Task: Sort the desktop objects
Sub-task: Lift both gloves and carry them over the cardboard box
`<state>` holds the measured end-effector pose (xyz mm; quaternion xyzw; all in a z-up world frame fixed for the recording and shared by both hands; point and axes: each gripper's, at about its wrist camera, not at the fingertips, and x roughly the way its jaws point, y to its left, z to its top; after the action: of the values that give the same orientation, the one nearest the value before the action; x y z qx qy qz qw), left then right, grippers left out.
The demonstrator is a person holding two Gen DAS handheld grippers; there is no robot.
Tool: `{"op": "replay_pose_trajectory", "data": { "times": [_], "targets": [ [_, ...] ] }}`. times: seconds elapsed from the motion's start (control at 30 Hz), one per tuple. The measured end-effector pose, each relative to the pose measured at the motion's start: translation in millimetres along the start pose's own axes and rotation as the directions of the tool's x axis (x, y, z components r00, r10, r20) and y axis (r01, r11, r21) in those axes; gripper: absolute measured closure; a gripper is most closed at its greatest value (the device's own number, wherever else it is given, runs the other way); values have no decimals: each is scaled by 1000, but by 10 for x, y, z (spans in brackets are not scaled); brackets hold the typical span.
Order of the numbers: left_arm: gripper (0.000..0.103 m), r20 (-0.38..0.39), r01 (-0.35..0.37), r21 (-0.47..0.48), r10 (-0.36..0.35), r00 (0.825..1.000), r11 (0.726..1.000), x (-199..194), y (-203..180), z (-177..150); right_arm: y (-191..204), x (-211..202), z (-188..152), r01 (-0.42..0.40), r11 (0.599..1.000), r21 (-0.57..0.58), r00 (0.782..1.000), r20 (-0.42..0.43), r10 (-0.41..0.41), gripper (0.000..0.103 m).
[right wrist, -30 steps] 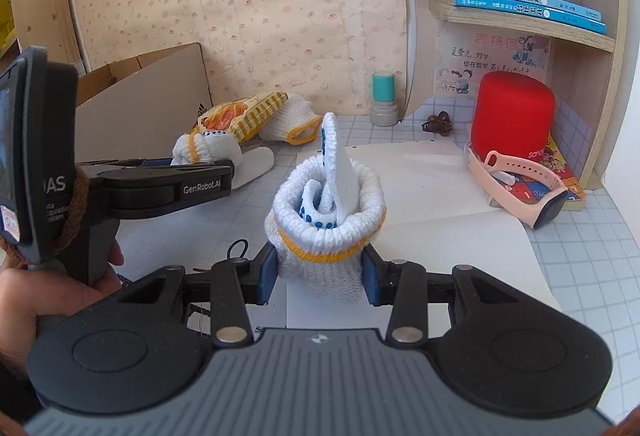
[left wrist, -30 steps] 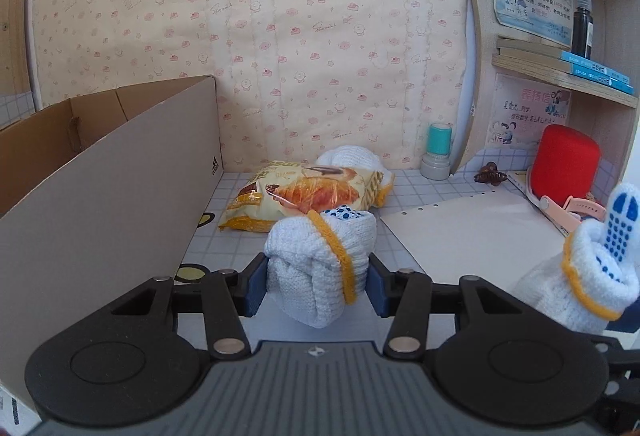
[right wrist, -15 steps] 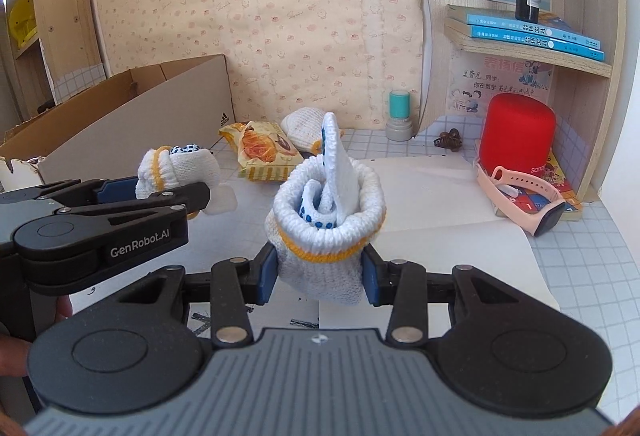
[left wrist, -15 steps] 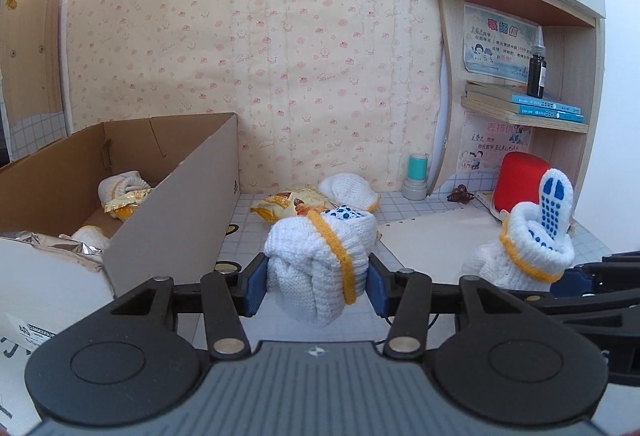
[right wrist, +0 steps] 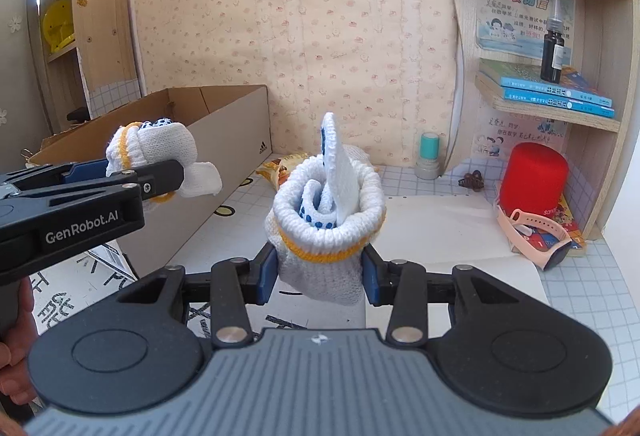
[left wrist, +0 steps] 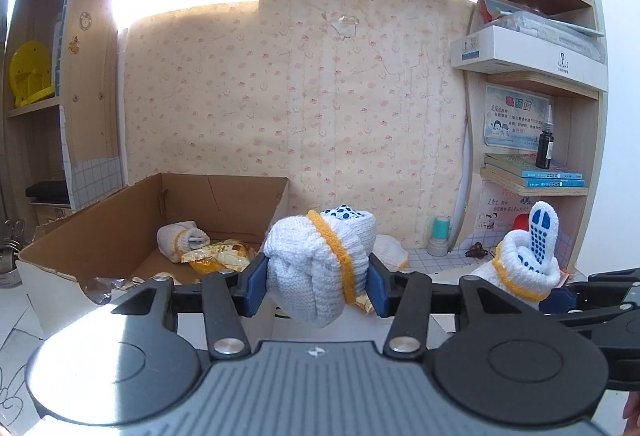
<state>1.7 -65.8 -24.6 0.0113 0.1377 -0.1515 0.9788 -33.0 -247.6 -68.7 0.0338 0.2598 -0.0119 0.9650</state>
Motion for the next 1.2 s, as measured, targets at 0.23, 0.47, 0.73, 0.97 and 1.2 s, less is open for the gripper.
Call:
{"op": "replay_pose_trajectory", "data": {
  "times": [0.23, 0.47, 0.73, 0.97, 1.2],
  "targets": [
    [51, 27, -55, -24, 56, 998, 998, -138, 278, 99, 204, -87, 141, -26, 999, -33, 999, 31, 27, 61],
    [51, 43, -118, -37, 119, 992, 992, -190, 553, 174, 441, -74, 288, -68, 996, -66, 996, 52, 71, 61],
    [51, 42, -176, -53, 178, 983, 983, -151, 853, 216, 728, -28, 467, -116, 987, -107, 990, 67, 124, 61],
    [51, 37, -201, -64, 204, 978, 977, -95, 1027, 233, 953, 84, 577, -144, 980, -139, 986, 65, 154, 61],
    [51, 22, -224, -79, 227, 974, 971, -42, 1169, 226, 1163, 238, 675, -172, 971, -165, 981, 57, 183, 61]
  ]
}}
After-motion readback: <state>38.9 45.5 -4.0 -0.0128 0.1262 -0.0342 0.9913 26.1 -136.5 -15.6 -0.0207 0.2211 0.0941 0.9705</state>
